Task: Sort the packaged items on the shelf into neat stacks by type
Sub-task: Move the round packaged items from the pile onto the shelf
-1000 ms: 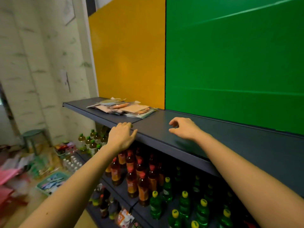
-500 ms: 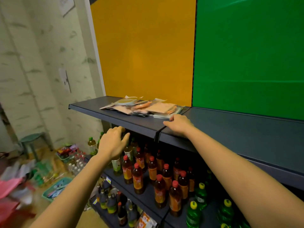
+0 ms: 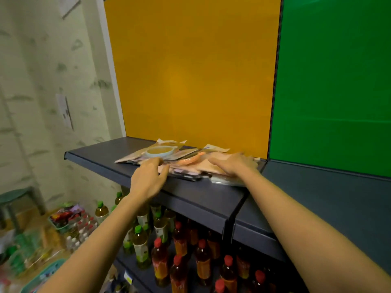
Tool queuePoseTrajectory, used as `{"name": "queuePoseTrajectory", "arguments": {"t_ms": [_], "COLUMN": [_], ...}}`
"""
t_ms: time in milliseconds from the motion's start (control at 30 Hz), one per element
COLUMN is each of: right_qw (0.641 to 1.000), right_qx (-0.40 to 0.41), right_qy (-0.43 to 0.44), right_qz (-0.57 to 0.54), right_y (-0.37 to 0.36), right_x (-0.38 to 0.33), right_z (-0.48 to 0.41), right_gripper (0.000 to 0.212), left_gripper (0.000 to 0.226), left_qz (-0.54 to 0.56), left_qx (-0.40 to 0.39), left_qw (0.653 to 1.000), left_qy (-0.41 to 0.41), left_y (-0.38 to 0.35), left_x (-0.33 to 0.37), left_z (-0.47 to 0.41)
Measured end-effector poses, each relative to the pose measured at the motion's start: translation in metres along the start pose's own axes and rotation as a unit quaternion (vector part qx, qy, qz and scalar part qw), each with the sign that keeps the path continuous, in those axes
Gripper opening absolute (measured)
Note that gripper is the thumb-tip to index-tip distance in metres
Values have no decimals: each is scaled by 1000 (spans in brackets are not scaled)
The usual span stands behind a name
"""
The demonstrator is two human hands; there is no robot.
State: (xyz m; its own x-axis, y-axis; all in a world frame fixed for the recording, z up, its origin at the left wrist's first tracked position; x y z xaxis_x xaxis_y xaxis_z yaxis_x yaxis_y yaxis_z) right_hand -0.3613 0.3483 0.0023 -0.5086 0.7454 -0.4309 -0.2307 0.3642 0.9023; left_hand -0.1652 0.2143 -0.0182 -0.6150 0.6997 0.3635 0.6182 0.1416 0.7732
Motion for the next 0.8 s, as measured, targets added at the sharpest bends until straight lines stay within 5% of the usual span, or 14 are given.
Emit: {"name": "queuePoseTrajectory", "arguments": {"t_ms": [233,433,600,667,800], "right_qw": [999,999,997,996,986], "right_qx": [5,-32,-24,26,86], "right_qy": [-5,16,-45,-65,-71], "right_qz": [40,20,-59,-49,-124], "right_y": [-12,4,20,23,27], "right_x": [1,7,11,11,0], "right_z": [-38,-52,-56,-59,-63], "right_gripper": [128,79,80,66,23], "left_gripper": [39,36,75,89,98], "left_qz": [92,102,27,-34,-19], "left_qx": [48,62,-131,-229,-282], "left_qw": [993,988,982,967,956], "left_qy": [58,99,136,107,80], "left_y": [-23,-25,-39,-42,-40], "left_x": [-17,-43,-70,-72,-73], "left_z": [-48,-99,-145,-157,-176]}}
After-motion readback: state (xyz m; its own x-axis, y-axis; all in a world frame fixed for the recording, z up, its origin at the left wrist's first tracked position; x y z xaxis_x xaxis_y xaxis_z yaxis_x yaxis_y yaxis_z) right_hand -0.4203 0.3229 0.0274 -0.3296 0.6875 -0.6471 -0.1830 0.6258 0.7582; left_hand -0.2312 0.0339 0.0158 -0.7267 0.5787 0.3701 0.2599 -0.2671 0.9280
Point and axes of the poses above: each hand's wrist, its own z-axis away from the middle knuckle, its own y-axis out of the back of the hand, x = y × z, the point moved 3 cm from there along -z, towards the middle knuckle, and after that the axes turned 1 degree about y, right-handed, at the moved point
